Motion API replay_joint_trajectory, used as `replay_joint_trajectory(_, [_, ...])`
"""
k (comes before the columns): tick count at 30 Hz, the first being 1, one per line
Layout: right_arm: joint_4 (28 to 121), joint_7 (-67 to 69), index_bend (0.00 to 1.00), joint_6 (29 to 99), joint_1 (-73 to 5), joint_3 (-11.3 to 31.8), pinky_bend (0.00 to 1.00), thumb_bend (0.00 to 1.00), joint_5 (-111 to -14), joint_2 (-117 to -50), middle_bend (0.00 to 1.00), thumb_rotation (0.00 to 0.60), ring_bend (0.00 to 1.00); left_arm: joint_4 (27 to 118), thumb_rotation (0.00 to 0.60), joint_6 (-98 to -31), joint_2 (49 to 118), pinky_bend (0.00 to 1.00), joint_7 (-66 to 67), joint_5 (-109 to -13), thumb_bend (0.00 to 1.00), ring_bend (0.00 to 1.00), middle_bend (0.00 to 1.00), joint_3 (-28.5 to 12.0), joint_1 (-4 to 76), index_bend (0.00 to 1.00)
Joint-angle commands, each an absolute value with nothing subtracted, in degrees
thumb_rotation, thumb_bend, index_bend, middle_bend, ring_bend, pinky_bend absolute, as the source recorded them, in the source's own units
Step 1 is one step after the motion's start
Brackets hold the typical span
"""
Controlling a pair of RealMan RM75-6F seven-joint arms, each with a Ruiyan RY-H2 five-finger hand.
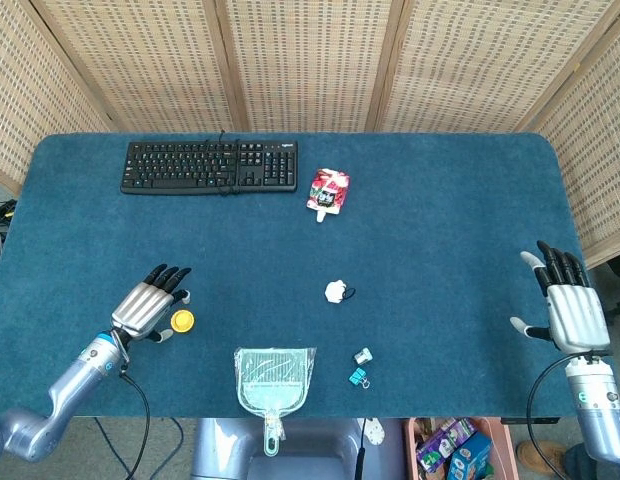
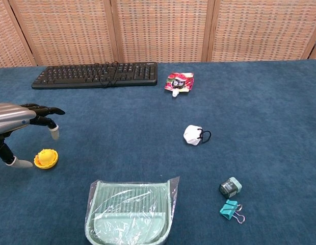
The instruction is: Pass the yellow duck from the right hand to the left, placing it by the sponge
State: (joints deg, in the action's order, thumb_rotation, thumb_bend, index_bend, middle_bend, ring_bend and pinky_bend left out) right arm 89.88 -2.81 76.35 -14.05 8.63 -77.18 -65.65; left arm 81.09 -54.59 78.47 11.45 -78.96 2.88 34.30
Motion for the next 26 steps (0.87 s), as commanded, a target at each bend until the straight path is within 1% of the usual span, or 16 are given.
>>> replay_joint_trajectory(1, [89.9, -2.8, 0.01, 76.3, -14.1, 8.6, 0.00, 0.00, -77.2, -65.7, 0.00, 0.600, 0.00, 81.3, 0.600, -54.7, 78.1, 0.00, 10.4, -79.6, 0.15, 0.00, 0.00, 2.8, 34.1, 0.21])
replay_joint_trajectory(4, [89.9, -2.8, 0.01, 76.3, -14.0, 8.6, 0.00, 0.00, -77.3, -65.7, 0.00, 0.600, 0.00, 82.3, 0.600, -55.8, 77.1, 0.00, 8.3, -80.8, 0.14, 0.00, 0.00, 2.6, 33.9, 0.12])
replay_joint_trajectory(6, [90.0, -2.8, 0.01, 76.3, -14.0, 8.6, 0.00, 0.00, -77.3, -65.6, 0.00, 0.600, 0.00, 83.0, 0.600, -57.1, 76.4, 0.00, 7.0, -81.6, 0.08, 0.00, 0.00, 2.3, 33.5, 0.03])
replay_joint_trajectory(8, [90.0, -2.8, 0.01, 76.5, -14.0, 8.7, 0.00, 0.00, -77.3, -65.6, 0.00, 0.600, 0.00, 84.4, 0.600, -61.0, 74.9, 0.00, 4.6, -82.9, 0.02, 0.00, 0.00, 1.5, 32.1, 0.00])
replay_joint_trajectory(11, [90.0, -2.7, 0.01, 76.6, -14.0, 8.7, 0.00, 0.00, -77.4, -65.6, 0.00, 0.600, 0.00, 86.8, 0.600, -66.0, 72.6, 0.00, 3.1, -82.9, 0.00, 0.00, 0.00, 0.6, 29.7, 0.00])
replay_joint_trajectory(13, [90.0, -2.7, 0.01, 76.8, -13.9, 8.7, 0.00, 0.00, -77.6, -65.5, 0.00, 0.600, 0.00, 89.1, 0.600, -71.3, 70.4, 0.00, 3.8, -82.1, 0.00, 0.00, 0.00, -0.4, 26.8, 0.00])
replay_joint_trajectory(17, [89.6, -3.4, 0.01, 78.0, -13.5, 8.8, 0.00, 0.00, -78.1, -65.5, 0.00, 0.600, 0.00, 91.8, 0.600, -80.8, 68.9, 0.00, 11.5, -78.8, 0.00, 0.00, 0.00, -2.2, 21.4, 0.00])
replay_joint_trajectory(18, [89.5, -3.6, 0.00, 78.3, -13.5, 8.8, 0.00, 0.00, -78.1, -65.5, 0.00, 0.600, 0.00, 92.4, 0.600, -82.1, 68.9, 0.00, 12.4, -77.9, 0.00, 0.00, 0.00, -2.6, 20.6, 0.00])
replay_joint_trajectory(19, [89.1, -4.5, 0.00, 79.2, -13.2, 9.0, 0.00, 0.00, -78.3, -65.7, 0.00, 0.600, 0.00, 94.4, 0.600, -85.6, 69.0, 0.00, 12.3, -74.9, 0.00, 0.00, 0.00, -3.7, 17.9, 0.00])
replay_joint_trajectory(22, [89.2, -5.4, 0.00, 80.0, -13.0, 9.2, 0.00, 0.00, -78.0, -66.1, 0.00, 0.600, 0.00, 96.3, 0.600, -86.7, 68.8, 0.00, 12.9, -73.8, 0.00, 0.00, 0.00, -3.7, 16.3, 0.00])
replay_joint_trajectory(26, [89.2, -6.1, 0.00, 79.9, -12.9, 9.4, 0.00, 0.00, -77.2, -66.2, 0.00, 0.600, 0.00, 96.4, 0.600, -84.3, 68.6, 0.00, 13.6, -73.5, 0.00, 0.00, 0.00, -3.2, 16.2, 0.00])
